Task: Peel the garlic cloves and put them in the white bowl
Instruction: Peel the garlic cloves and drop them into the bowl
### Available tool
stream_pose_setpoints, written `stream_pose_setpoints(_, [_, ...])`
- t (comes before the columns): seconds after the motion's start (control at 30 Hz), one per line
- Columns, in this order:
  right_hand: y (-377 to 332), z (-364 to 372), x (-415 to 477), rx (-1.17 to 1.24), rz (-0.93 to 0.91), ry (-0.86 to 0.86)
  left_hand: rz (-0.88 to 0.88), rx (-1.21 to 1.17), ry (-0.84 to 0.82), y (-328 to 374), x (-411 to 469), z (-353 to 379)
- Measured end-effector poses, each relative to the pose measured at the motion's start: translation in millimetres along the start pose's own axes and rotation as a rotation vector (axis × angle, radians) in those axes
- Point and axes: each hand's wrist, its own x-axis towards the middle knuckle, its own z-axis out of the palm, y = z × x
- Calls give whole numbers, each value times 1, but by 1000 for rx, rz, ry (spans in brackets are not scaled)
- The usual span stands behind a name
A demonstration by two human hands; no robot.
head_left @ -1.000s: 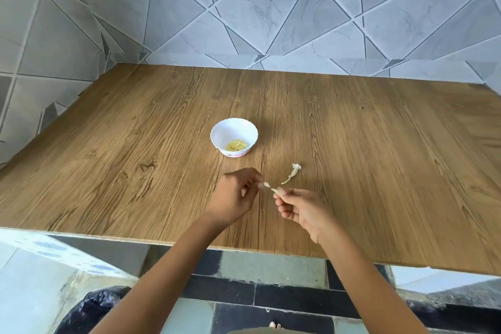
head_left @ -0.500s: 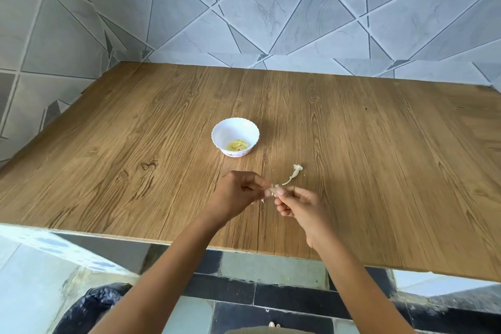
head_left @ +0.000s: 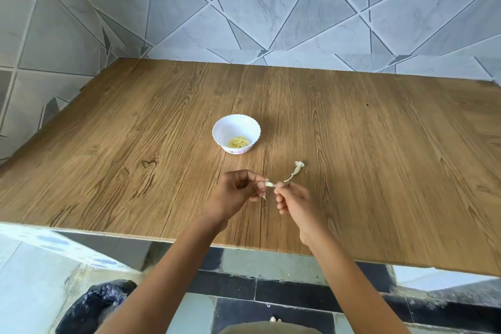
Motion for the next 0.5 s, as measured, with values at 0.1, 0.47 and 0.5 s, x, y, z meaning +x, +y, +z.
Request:
stream_pose_setpoints(0.1, [9,-7,1,-335,-252,68,1,71,40,0,0,-7])
stream_pose_setpoints(0.47, [11,1,2,-203,-329,-60,-29,219,31,-6,2,-11])
stream_pose_setpoints(0.5, [12,1,2,-170,-312,-54,-30,218,39,-6,2,-12])
